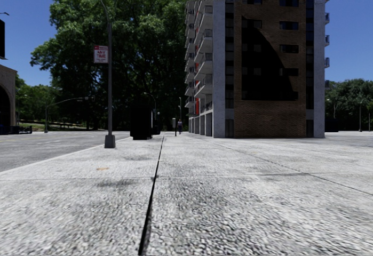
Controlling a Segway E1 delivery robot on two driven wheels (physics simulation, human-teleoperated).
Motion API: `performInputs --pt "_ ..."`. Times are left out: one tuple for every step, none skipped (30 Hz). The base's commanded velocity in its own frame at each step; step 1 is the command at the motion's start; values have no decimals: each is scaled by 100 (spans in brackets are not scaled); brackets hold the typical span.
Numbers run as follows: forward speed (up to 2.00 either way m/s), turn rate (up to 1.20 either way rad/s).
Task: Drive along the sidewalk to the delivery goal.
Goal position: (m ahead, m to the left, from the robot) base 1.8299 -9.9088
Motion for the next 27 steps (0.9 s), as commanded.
performInputs --pt "196 -118" --pt "196 -118" --pt "195 -119" --pt "195 -119" --pt "195 -119" --pt "195 -119" --pt "195 -119" --pt "195 -119" --pt "195 -119" --pt "195 -119" --pt "195 -119" --pt "195 -119" --pt "195 -119" --pt "195 -119" --pt "195 -119" --pt "195 -119" --pt "195 -119" --pt "195 -119" --pt "195 -119" --pt "195 -119" --pt "195 -119" --pt "195 -119" --pt "195 -119" --pt "195 -117" --pt "195 -100" --pt "195 -64" --pt "195 -60"
